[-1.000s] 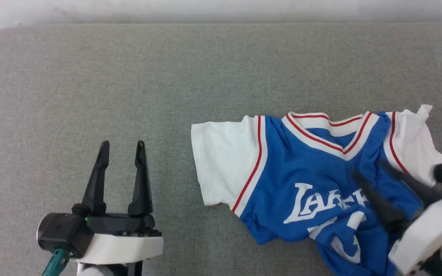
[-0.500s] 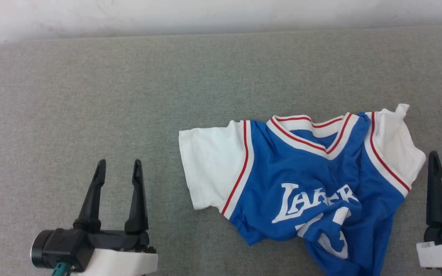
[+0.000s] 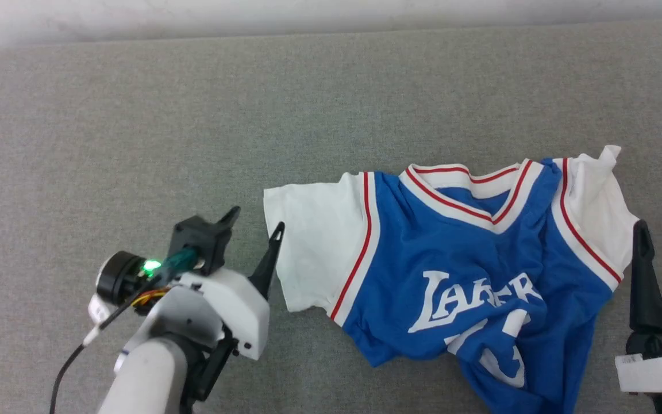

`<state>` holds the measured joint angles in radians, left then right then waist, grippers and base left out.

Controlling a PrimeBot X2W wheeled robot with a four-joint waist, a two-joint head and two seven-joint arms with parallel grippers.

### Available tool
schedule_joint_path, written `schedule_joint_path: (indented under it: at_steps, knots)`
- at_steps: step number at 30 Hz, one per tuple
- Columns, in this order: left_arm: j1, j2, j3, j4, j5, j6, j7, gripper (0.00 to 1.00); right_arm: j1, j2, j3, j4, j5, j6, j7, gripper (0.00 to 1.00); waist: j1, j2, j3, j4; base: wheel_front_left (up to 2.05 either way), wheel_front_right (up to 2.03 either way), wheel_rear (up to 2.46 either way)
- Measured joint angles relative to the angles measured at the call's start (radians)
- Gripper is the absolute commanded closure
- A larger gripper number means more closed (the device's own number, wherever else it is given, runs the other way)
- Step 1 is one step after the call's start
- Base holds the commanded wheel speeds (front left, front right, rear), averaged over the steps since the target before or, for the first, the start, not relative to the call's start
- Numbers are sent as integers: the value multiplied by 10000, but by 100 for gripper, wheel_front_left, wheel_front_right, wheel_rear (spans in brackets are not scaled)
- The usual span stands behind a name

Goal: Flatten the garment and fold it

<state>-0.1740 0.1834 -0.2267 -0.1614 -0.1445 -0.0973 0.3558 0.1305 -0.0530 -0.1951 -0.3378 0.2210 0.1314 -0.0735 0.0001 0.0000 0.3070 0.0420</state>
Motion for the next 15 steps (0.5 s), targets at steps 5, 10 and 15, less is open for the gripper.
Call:
schedule_joint_path:
  at_steps: [5, 10, 15]
  knots:
    - [-494, 278, -537, 571, -261, -134, 2107, 0, -98, 2, 104, 88, 4, 0, 13, 0, 0, 0, 276, -80, 0, 0, 0]
    - [-755, 221, -619, 834, -512, -153, 2874, 0, -256, 0, 159, 232, 17, 0, 12, 0, 1, 0, 471, -216, 0, 0, 0]
    - [-963, 13, -621, 1058, -748, 31, 3624, 13, -296, 2, 240, 416, 109, 0, -71, 0, 0, 0, 691, -403, 0, 0, 0]
